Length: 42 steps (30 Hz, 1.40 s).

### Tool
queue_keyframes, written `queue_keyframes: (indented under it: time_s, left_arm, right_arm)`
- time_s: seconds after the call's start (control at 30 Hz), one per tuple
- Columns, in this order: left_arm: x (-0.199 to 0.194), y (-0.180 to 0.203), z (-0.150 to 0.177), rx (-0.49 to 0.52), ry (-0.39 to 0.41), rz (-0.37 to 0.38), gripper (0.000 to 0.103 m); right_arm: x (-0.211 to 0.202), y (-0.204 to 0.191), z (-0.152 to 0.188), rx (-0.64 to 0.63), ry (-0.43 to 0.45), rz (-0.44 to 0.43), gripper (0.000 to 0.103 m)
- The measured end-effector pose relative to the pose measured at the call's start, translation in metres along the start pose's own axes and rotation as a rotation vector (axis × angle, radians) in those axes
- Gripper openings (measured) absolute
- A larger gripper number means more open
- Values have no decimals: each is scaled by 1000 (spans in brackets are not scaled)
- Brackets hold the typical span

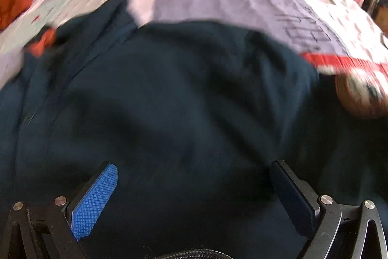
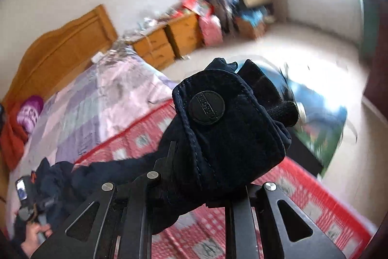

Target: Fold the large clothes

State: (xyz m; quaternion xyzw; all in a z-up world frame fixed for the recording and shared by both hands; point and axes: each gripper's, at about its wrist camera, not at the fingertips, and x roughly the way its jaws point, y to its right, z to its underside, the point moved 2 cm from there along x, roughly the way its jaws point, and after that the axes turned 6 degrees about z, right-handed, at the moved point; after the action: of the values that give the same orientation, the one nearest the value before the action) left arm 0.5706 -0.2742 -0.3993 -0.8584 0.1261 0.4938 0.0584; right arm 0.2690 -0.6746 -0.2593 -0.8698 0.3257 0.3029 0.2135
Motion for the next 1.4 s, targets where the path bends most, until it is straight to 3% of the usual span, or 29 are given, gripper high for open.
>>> queue_keyframes:
  time_s: [0.23, 0.43, 0.63, 0.83, 0.9, 1.07, 1.27, 1.4]
  left_arm:
    - [-78, -51, 112, 48, -1, 4, 103]
    - [-139, -114, 189, 76, -8, -41, 103]
    - [-162, -209, 221, 6, 31, -147, 103]
    - [-144, -287, 255, -130, 35, -219, 103]
    - [-133, -297, 268, -189, 53, -155, 103]
    - [-127, -294, 269, -186, 104, -160, 103]
    - [-124, -303, 272, -209, 115, -127, 103]
    - [-131, -302, 278, -203, 121, -141, 103]
  right_arm:
    - [-44, -125, -23, -226, 123, -43, 18]
    - [-52, -260, 1, -382, 153, -127, 18]
    - [-37, -429, 83, -569, 112, -237, 18]
    - [-13, -552, 192, -768, 39, -314, 18]
    - [-5, -581, 225, -816, 11, -332, 18]
    - [9, -629, 295, -902, -77, -381, 18]
    - [12, -634, 345, -993, -86, -403, 19]
    - [0, -626, 355, -1031, -55, -450, 19]
